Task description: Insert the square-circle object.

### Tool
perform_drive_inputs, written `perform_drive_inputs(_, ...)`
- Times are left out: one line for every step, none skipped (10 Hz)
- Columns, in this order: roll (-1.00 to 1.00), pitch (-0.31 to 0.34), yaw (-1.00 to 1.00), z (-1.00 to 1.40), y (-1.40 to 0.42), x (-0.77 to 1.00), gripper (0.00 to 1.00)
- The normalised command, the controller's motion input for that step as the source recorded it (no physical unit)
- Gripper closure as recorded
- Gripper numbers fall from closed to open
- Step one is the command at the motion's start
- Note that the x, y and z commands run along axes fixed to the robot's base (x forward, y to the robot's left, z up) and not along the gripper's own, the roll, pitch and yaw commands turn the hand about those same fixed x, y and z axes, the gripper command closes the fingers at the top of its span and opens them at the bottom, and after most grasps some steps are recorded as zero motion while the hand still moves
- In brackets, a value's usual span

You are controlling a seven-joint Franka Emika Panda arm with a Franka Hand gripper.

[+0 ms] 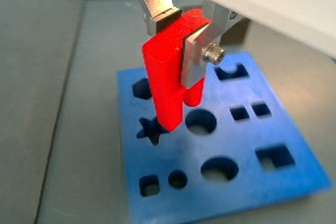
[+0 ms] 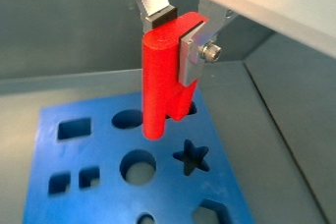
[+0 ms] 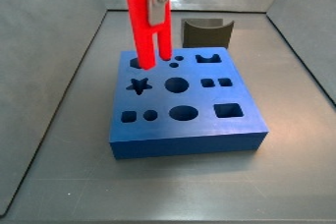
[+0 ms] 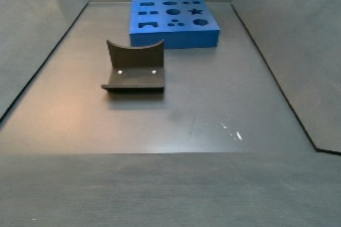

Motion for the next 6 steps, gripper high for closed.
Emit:
perform_drive_inputs(-0.04,-0.054,-0.91,-0.31,-0.21,0.00,1.00)
perform_drive_inputs(-0.03,-0.030,-0.90,-0.31,-0.22,0.00,1.00)
perform_drive_inputs(-0.03,-0.020,-0.90,-0.32,-0.22,0.00,1.00)
perform_drive_inputs(-0.03,-0.006,-0.89,-0.32,-0.22,0.00,1.00)
perform_drive_inputs(-0.04,-0.004,-0.89,-0.32,-0.22,0.00,1.00)
perform_drive_inputs(-0.04,0.000,-0.89,-0.31,-0.22,0.00,1.00)
